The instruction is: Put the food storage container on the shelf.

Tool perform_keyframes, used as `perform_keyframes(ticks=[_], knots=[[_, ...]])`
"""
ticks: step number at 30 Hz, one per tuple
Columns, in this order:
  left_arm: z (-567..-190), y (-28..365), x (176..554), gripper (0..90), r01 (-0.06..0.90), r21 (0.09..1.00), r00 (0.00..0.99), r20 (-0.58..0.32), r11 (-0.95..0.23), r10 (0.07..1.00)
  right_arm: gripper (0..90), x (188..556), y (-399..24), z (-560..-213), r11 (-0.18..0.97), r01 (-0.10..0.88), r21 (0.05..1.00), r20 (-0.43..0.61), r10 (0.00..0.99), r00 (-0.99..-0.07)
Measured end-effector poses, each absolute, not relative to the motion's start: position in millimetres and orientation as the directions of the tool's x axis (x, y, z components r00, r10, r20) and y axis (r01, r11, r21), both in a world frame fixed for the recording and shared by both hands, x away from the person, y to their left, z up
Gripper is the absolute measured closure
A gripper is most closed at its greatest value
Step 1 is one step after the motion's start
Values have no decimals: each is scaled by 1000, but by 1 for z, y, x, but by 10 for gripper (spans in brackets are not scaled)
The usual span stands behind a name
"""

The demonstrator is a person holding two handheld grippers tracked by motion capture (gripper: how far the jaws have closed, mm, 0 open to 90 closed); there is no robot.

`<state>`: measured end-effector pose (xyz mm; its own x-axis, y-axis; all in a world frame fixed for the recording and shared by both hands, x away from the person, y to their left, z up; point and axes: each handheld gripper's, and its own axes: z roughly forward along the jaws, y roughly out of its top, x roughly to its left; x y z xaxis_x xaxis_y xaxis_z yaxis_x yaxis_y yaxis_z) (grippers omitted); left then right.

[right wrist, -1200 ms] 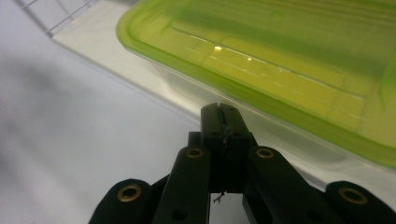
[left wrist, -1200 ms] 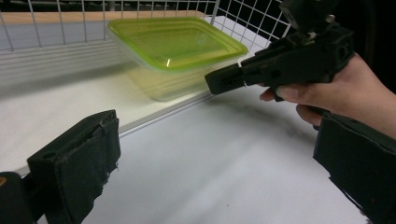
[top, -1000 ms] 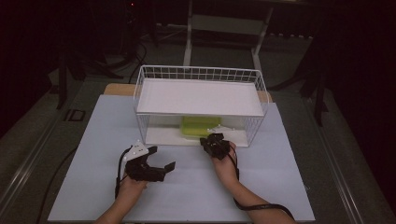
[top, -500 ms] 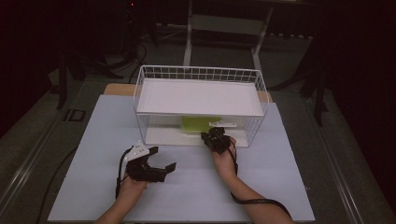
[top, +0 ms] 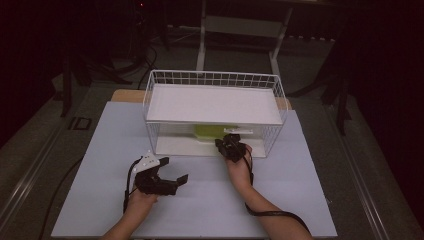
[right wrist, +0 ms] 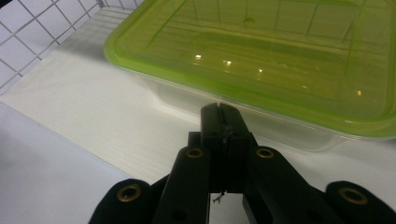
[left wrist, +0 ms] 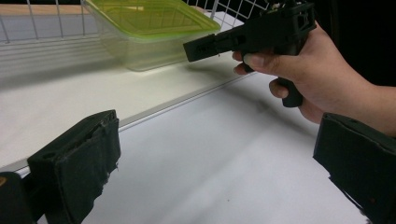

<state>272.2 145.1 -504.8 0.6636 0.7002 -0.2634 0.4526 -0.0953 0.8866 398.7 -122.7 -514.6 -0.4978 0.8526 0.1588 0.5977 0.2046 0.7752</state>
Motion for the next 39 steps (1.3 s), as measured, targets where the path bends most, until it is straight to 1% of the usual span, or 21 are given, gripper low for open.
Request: perform_keyframes(ticks=[2,3,5,9,14,15,17,20,21,22,25,26,27,28,30,33,35,36,39], knots=[[-504,146,271,13,440,893,653,-244,-97,717,892,397,-123,-514,209,598,774,154,853,-498],[-504,146,271,13,438,894,653,-244,-96,717,889,396,-122,-514,197,607,770,170,853,-493],[-503,147,272,13,443,892,653,-254,-88,714,864,394,-122,-514,206,597,776,166,845,-508],[-501,147,271,13,438,895,656,-256,-82,710,845,385,-122,-511,207,594,778,180,831,-526],[-499,147,271,13,441,895,662,-269,-73,699,766,371,-127,-504,216,576,788,174,820,-545],[-499,146,271,13,438,896,666,-270,-72,695,739,370,-128,-503,222,575,787,171,818,-549],[-498,144,271,13,430,899,682,-260,-88,684,712,366,-133,-500,223,570,791,164,820,-549],[-498,142,272,13,431,899,704,-279,-81,653,613,361,-137,-498,245,560,791,146,814,-562],[-498,141,272,13,428,900,710,-276,-86,647,582,359,-139,-498,244,557,794,142,815,-561],[-497,140,273,13,430,898,713,-276,-90,644,525,355,-140,-497,244,557,794,150,809,-568],[-495,139,275,13,419,903,719,-264,-98,643,432,348,-143,-495,259,544,798,138,800,-584],[-494,139,275,13,414,904,720,-258,-101,644,377,345,-144,-494,263,542,798,143,791,-595],[-493,139,276,13,410,906,726,-253,-106,639,348,344,-145,-493,269,543,796,146,785,-602],[-493,139,276,13,407,908,732,-257,-102,631,301,342,-146,-493,282,540,793,152,767,-623],[-491,138,276,13,399,911,741,-249,-109,624,292,340,-149,-492,284,536,795,157,757,-634],[-489,136,276,13,390,913,761,-245,-122,601,256,339,-153,-491,266,559,785,224,720,-656],[-488,135,275,13,393,911,767,-252,-122,589,219,338,-154,-491,284,561,777,221,712,-667],[-487,135,275,13,391,912,769,-250,-124,588,181,337,-154,-491,295,556,777,215,706,-675],[-486,136,273,13,384,915,767,-244,-122,593,177,333,-157,-490,292,538,790,212,694,-688]])
